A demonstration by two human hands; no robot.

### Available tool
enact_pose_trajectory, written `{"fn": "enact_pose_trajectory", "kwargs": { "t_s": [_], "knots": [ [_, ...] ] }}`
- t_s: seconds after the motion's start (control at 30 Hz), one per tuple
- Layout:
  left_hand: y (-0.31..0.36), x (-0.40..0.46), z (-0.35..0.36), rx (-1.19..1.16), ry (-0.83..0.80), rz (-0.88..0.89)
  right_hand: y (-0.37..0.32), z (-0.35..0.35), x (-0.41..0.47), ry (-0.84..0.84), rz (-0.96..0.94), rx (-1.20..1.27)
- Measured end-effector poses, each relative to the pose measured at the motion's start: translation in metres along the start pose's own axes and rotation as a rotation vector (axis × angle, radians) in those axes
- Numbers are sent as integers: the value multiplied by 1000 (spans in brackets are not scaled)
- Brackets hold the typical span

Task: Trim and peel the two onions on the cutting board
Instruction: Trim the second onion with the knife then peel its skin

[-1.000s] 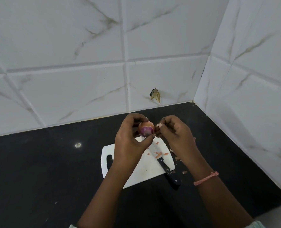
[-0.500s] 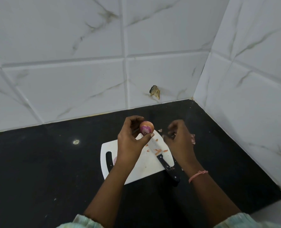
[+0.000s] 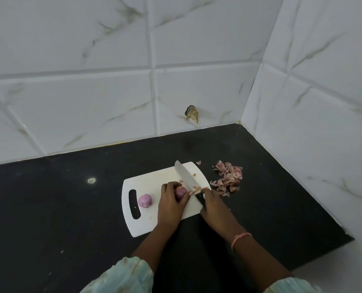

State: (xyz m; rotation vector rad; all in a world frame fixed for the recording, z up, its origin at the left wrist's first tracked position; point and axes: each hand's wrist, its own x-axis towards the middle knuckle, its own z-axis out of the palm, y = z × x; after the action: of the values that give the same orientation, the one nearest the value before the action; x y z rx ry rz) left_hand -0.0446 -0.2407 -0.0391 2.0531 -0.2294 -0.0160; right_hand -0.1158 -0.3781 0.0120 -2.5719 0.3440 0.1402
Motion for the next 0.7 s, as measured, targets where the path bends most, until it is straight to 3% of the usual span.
{"fn": "enact_pose_trajectory", "kwargs": {
  "t_s": [0.1, 0.2, 0.27, 0.33, 0.47, 0.6, 0.7],
  "knots": [
    [-4, -3, -1, -104, 36, -21, -1, -8, -1, 53, 56, 115],
    [-6, -6, -3, -196, 12, -2, -1, -14, -7, 257, 74, 270],
    [-5, -6, -4, -223, 8, 25, 1, -19, -11, 295, 68, 231],
    [-5, -6, -5, -245, 5, 54, 2, -26, -15, 209, 139, 202],
    [-5, -5, -8, -309, 15, 84, -1, -29, -30, 225, 96, 187],
    [-3, -6, -11, -376, 10, 39, -1, -23, -41, -28, 248, 613],
    [-9, -2, -11, -392, -1, 19, 10, -15, -50, -128, 325, 719]
  ]
}}
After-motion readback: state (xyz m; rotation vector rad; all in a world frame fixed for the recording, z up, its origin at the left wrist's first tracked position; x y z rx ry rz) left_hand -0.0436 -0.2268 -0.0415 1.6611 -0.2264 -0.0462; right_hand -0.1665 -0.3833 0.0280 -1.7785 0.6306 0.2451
